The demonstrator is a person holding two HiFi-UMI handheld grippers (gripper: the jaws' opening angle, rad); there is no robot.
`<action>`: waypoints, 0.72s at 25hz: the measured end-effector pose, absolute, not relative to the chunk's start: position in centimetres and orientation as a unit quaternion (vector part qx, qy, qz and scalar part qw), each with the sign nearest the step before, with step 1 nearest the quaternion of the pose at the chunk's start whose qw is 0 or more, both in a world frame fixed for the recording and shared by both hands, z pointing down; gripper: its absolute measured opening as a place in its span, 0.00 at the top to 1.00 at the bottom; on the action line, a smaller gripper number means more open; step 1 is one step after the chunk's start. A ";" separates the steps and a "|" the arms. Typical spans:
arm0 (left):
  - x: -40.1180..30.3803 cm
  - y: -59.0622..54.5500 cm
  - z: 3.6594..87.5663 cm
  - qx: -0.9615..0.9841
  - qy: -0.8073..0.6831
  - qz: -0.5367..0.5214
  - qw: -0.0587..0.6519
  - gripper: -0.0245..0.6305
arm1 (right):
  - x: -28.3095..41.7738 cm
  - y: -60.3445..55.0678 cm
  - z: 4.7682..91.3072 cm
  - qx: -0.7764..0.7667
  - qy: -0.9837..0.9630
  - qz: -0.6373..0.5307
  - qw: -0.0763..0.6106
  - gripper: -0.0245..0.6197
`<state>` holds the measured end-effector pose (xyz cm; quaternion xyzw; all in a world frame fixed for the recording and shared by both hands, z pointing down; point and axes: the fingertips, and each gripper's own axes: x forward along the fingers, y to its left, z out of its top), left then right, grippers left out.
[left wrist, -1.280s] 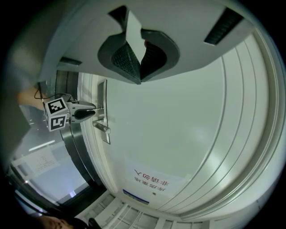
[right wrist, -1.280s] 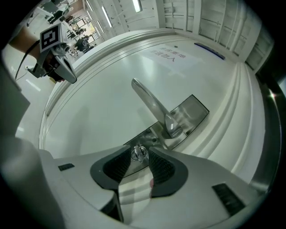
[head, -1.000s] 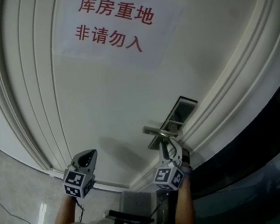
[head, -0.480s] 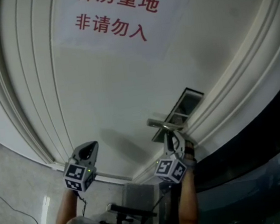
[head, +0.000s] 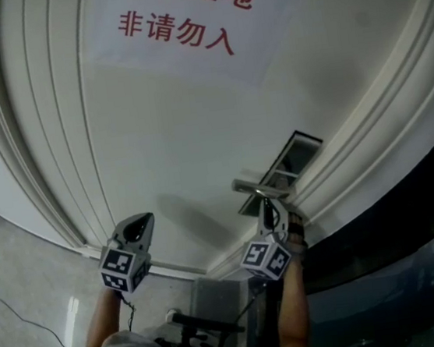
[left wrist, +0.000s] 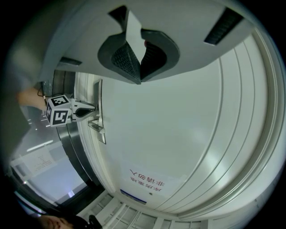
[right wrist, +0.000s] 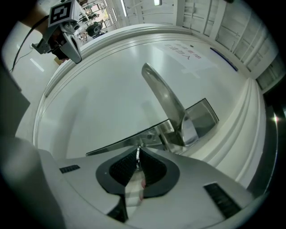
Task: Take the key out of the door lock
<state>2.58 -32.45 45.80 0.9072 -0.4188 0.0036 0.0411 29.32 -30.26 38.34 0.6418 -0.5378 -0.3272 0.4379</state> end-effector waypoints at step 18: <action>2.6 -31.6 45.7 0.906 -0.421 0.001 0.039 0.95 | 29.3 -30.2 38.5 0.631 -0.517 -0.344 0.465 0.92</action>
